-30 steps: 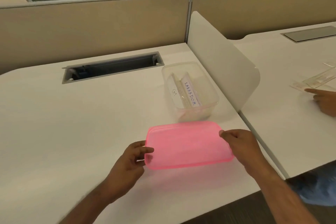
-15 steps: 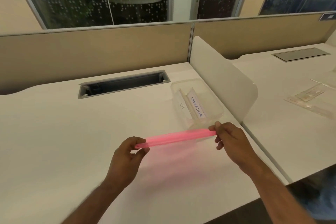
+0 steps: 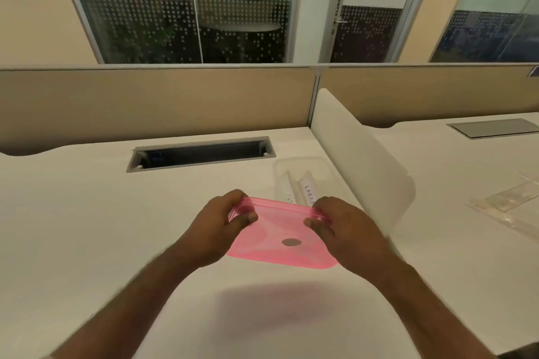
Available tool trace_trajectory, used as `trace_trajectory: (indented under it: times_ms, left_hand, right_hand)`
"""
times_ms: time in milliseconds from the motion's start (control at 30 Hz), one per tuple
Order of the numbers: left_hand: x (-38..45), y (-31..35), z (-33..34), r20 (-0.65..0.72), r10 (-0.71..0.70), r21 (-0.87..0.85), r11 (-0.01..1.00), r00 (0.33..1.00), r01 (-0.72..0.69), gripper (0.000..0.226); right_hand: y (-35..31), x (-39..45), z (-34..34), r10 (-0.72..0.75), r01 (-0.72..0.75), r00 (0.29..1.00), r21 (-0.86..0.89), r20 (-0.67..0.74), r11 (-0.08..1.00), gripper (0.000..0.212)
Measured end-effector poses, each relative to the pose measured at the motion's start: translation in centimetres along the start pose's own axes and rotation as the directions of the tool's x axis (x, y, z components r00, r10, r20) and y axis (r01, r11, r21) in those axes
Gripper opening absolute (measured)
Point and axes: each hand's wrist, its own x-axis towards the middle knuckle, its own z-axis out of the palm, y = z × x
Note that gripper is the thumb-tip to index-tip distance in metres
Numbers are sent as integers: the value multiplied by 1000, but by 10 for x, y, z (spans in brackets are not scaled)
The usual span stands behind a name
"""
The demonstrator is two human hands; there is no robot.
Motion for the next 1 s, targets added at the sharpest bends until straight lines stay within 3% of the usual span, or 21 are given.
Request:
trace_trajectory:
  times_ms: [133,233,300,500,600,700,833,1000]
  left_hand:
    - [27,15,4,-205,17,-9,1000,979,-19,28]
    - [36,15,18,-423,-11,-32,999,906,-3,49]
    - [39,12,32,-479,-72,-90,995,875,32,57]
    - [45,11,76,-365,-316,-329,924,876,196,69]
    - [49,20,95,-219,-366,-470,852,905,231,64]
    - [59,27,106,-242,-388,-518,827,889,219,43]
    - [81,22,119,-395,-422,-454,862,816,226,22]
    - [108,6,140,-400,-459,-265,886,793,380,31]
  right_hand:
    - [20,17,-10,16,-3,998,183,-67,983,12]
    - [35,28,-16,93,-41,988,374,-120,927,16]
    - [44,36,-19,184,-85,973,515,-143,853,16]
    - [67,51,-15,402,-199,911,754,-93,626,15]
    - [76,56,-10,490,-273,872,843,13,464,16]
    - [80,60,-3,507,-310,856,883,99,352,16]
    - [92,67,8,530,-363,839,854,125,373,16]
    - [115,83,26,538,-506,831,592,139,628,39]
